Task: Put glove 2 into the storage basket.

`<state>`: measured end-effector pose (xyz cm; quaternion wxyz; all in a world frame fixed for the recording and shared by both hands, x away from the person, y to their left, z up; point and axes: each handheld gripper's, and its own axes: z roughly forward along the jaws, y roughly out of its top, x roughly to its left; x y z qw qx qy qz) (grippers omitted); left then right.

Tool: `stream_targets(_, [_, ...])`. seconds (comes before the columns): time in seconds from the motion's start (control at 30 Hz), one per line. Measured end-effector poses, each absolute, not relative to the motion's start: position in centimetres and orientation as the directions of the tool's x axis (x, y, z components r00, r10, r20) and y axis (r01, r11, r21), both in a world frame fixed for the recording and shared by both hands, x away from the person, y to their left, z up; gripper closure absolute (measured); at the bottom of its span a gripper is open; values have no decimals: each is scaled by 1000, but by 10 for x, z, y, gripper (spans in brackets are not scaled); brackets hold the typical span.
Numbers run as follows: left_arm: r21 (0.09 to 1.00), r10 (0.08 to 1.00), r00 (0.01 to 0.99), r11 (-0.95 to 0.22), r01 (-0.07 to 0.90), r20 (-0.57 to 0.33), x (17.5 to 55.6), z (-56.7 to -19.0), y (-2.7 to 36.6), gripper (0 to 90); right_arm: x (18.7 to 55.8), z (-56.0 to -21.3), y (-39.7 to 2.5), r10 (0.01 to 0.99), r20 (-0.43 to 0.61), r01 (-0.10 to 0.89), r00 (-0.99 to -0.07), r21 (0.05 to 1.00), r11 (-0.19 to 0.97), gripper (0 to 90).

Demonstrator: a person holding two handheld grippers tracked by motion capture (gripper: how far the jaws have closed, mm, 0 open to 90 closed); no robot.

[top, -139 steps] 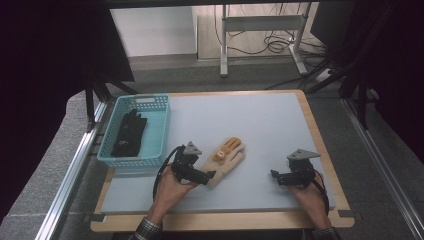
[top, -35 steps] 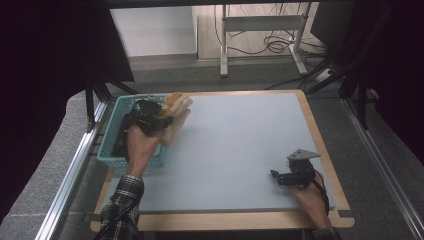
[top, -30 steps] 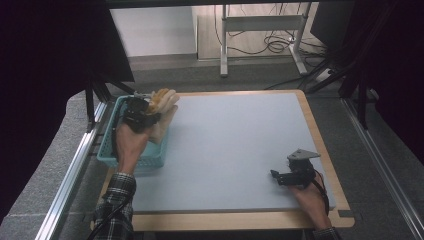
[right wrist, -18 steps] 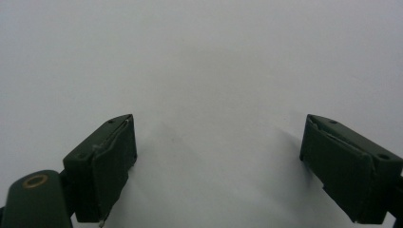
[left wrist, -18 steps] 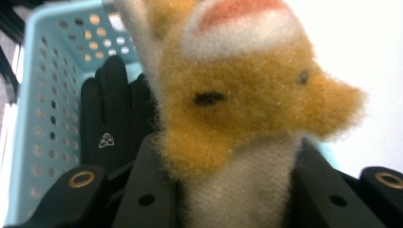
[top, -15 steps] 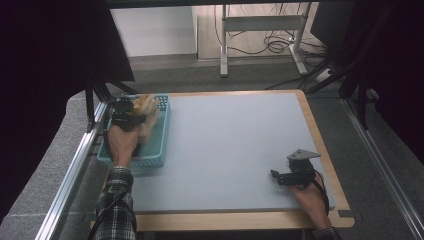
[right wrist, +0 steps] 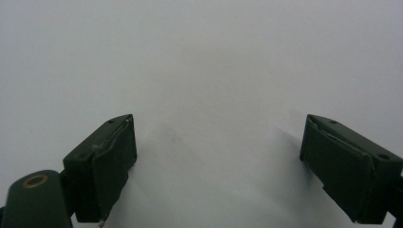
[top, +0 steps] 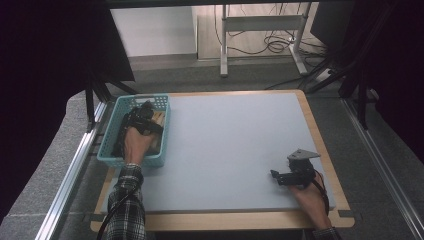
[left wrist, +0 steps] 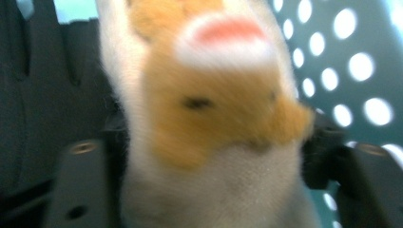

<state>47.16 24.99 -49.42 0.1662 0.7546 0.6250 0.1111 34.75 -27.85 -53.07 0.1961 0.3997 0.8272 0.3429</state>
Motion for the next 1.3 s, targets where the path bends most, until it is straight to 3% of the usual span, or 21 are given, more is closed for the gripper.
stream_targets(0.13, [400, 981, 186, -147, 905, -59, 468, -488, 257, 125, 347, -531, -279, 796, -50, 527, -603, 724, 445, 114])
stream_targets(0.3, [493, 977, 197, -132, 860, -82, 456, -462, 266, 87, 347, -531, -278, 796, -51, 527, -603, 724, 445, 114])
stream_targets(0.37, [536, 975, 209, -134, 833, -81, 452, -453, 268, 133, 347, -531, -278, 796, -50, 527, -603, 724, 445, 114])
stream_targets(0.43, [543, 975, 216, -152, 826, -55, 451, -452, 266, 286, 348, -531, -278, 796, -50, 527, -603, 724, 445, 114])
stream_targets(0.53, [529, 977, 211, -172, 831, -15, 454, -462, 261, 410, 348, -531, -279, 796, -50, 527, -604, 724, 446, 114])
stream_targets(0.7, [481, 980, 194, -186, 857, 33, 464, -483, 254, 524, 348, -531, -279, 796, -49, 527, -603, 724, 445, 114])
stream_targets(0.83, [484, 986, 166, -145, 863, -2, 464, -480, 255, 617, 348, -531, -279, 796, -49, 527, -603, 724, 445, 114])
stream_targets(1.03, [533, 967, 167, -39, 845, -195, 458, -467, 260, 649, 348, -531, -279, 796, -50, 527, -603, 724, 445, 114])
stream_targets(1.3, [501, 971, 166, -59, 864, -173, 460, -488, 257, 625, 347, -531, -279, 796, -50, 527, -604, 724, 445, 114])
